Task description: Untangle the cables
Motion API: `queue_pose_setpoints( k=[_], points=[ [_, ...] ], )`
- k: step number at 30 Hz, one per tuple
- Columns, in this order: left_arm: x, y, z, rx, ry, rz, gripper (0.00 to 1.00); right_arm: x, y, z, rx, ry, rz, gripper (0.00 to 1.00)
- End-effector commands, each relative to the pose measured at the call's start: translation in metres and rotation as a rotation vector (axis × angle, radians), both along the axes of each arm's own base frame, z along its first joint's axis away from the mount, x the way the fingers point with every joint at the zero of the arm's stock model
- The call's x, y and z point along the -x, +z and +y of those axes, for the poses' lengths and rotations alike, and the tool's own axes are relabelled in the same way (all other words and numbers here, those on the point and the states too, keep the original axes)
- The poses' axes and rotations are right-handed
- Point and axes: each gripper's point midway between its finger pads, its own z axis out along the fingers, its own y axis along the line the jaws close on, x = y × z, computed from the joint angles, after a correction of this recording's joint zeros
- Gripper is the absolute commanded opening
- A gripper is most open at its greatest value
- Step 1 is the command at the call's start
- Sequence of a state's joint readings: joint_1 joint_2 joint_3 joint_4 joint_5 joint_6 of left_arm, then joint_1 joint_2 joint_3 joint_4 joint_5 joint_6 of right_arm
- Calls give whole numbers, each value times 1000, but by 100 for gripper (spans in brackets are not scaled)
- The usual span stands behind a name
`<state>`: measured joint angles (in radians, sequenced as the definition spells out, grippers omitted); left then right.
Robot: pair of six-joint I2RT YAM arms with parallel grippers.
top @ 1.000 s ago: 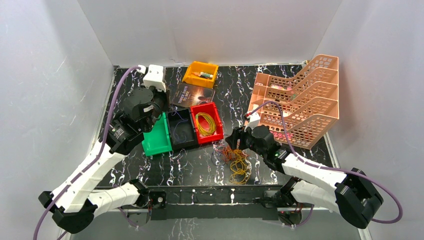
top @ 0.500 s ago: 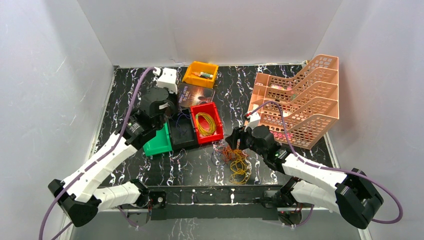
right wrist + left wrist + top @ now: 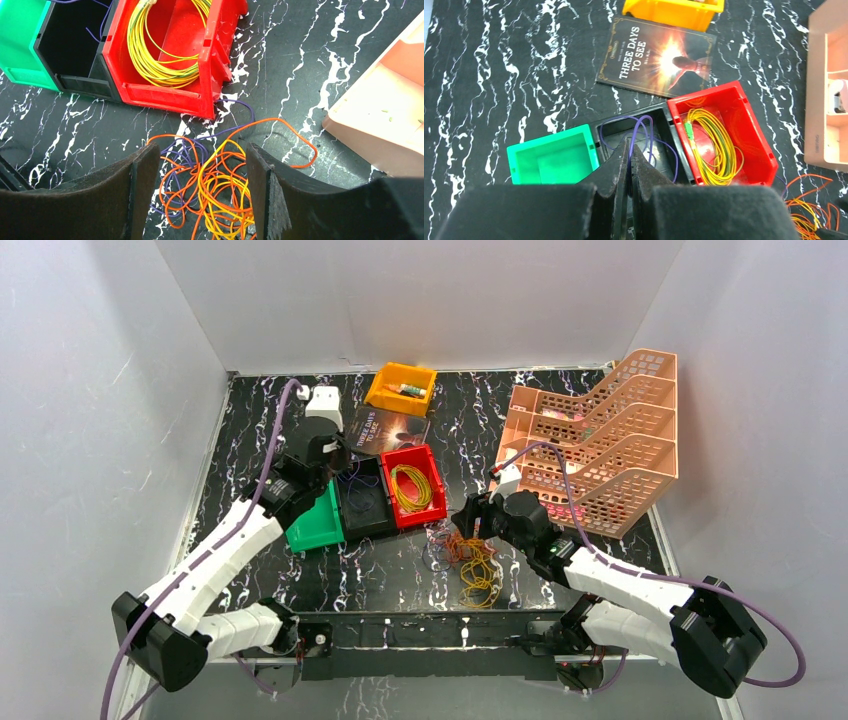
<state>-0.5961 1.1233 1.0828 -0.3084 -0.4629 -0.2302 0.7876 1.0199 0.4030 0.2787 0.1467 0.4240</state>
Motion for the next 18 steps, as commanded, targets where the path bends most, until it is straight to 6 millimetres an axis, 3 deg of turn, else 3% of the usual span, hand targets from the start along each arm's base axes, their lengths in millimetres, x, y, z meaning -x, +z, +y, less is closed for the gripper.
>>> queue_pose_setpoints(
  k=[1, 11, 18],
  points=[
    [5, 0, 15, 53, 53, 11, 0, -5, 17, 8, -51, 3, -35, 72],
    [0, -61, -12, 112, -6, 169, 0, -4, 17, 7, -50, 4, -35, 72],
    [-5, -109, -20, 112, -2, 290, 0, -3, 16, 6, -48, 2, -33, 72]
  ],
)
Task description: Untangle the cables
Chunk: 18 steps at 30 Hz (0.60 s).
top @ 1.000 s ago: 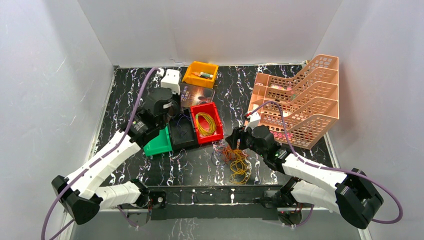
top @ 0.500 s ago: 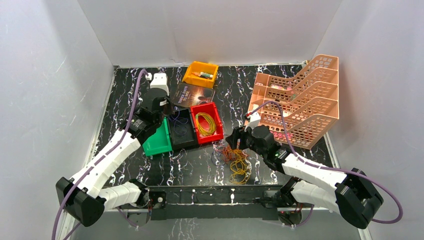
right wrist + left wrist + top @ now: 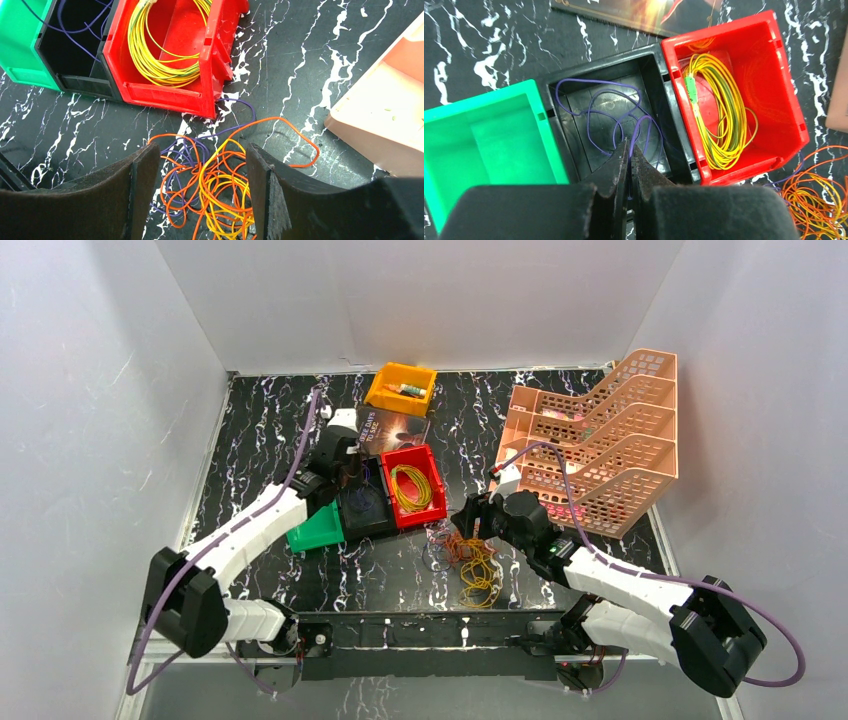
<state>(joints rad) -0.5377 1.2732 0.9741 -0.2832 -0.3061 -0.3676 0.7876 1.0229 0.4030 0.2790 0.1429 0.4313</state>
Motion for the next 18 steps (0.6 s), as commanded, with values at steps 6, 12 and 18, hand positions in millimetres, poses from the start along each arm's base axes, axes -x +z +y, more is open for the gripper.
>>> queue_pose_setpoints(
  k=[6, 12, 18],
  points=[
    [-12, -46, -4, 28, 23, 116, 0, -5, 17, 4, -40, -2, -46, 72],
    [-21, -68, 4, 18, 59, 180, 0, -4, 16, 1, -38, -15, -47, 72],
    [-27, -82, 5, 11, 56, 219, 0, -4, 16, 0, -37, -19, -49, 72]
  ],
)
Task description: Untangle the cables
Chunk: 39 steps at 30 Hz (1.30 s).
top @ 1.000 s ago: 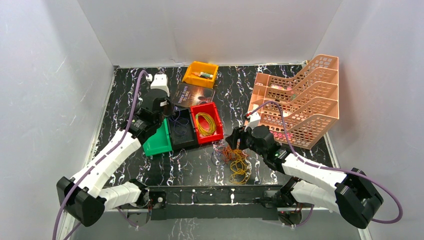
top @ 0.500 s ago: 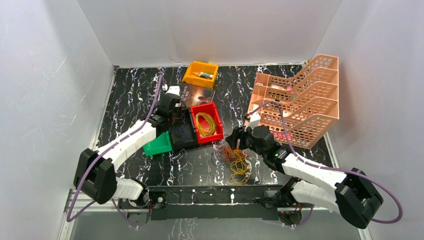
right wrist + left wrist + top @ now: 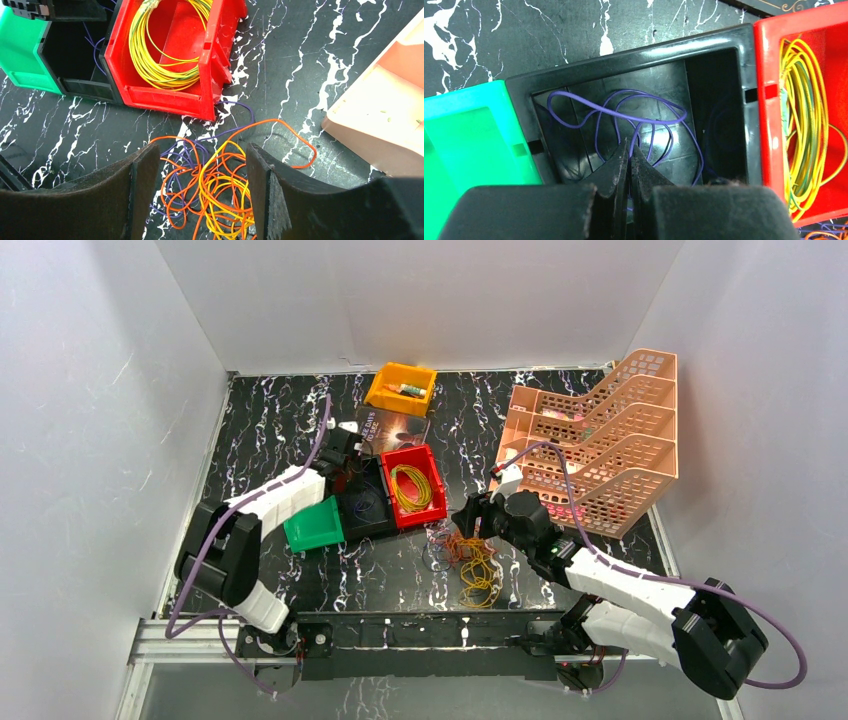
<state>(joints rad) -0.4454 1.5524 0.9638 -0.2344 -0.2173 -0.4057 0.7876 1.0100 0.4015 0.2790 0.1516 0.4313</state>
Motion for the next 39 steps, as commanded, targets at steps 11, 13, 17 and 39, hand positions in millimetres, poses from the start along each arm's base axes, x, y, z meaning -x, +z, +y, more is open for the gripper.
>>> queue_pose_setpoints(
  k=[11, 13, 17, 39],
  points=[
    [-28, 39, -3, 29, -4, -97, 26, -4, 15, -1, -26, -18, -47, 72],
    [-28, 47, -4, 34, -11, -108, 31, -5, 15, -1, -25, -21, -47, 72],
    [-24, 59, 0, 35, -11, -129, 40, -4, 15, -1, -24, -20, -46, 72],
    [-13, 92, -3, 51, -100, -169, 60, -6, 13, -5, -7, -54, -11, 72]
  ],
)
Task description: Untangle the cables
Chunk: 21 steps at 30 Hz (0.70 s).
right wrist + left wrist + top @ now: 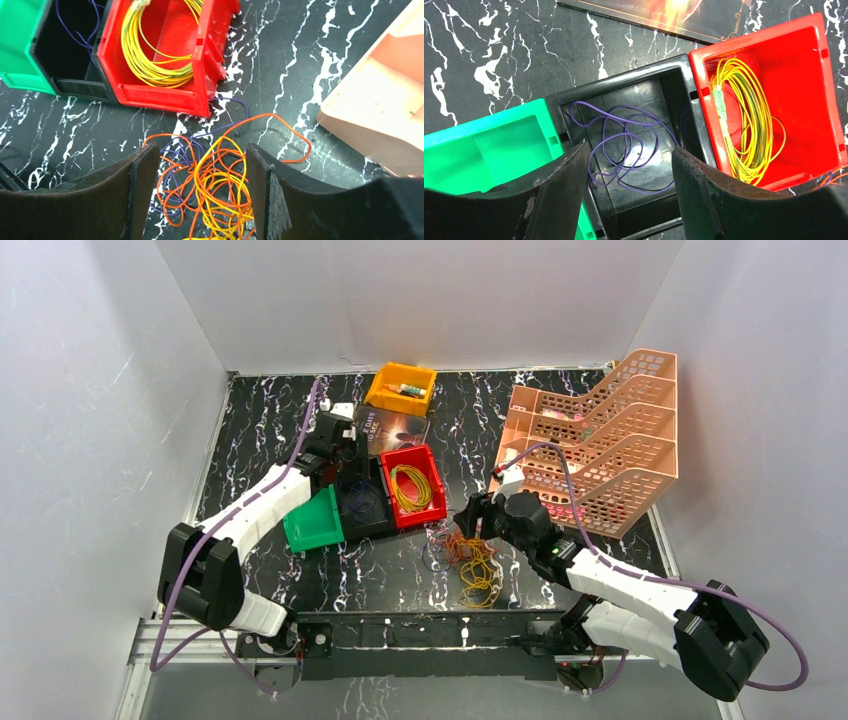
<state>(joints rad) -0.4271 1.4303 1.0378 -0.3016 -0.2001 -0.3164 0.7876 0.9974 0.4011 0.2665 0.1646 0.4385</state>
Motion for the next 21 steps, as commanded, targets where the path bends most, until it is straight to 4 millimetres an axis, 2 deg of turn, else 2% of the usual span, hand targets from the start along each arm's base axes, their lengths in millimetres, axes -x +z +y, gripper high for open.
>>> queue_pose_setpoints(
  k=[1, 5, 10, 14, 17, 21],
  points=[
    [-4, 34, -8, 47, -47, -55, 61, -7, 12, -3, -2, -50, -5, 73],
    [-2, 51, -9, 72, -52, -88, 68, -11, 10, -9, 35, -99, 32, 73],
    [6, 69, -14, 131, -63, -120, 71, -11, 9, -14, 66, -135, 81, 74],
    [22, 76, -37, 229, -145, -94, 71, -10, 12, -13, 53, -135, 78, 74],
    [40, 79, -62, 238, -198, -92, 70, -10, 11, -13, 53, -134, 78, 74],
    [67, 70, -101, 233, -254, -64, 70, -9, 9, -10, 49, -123, 87, 74]
  ],
)
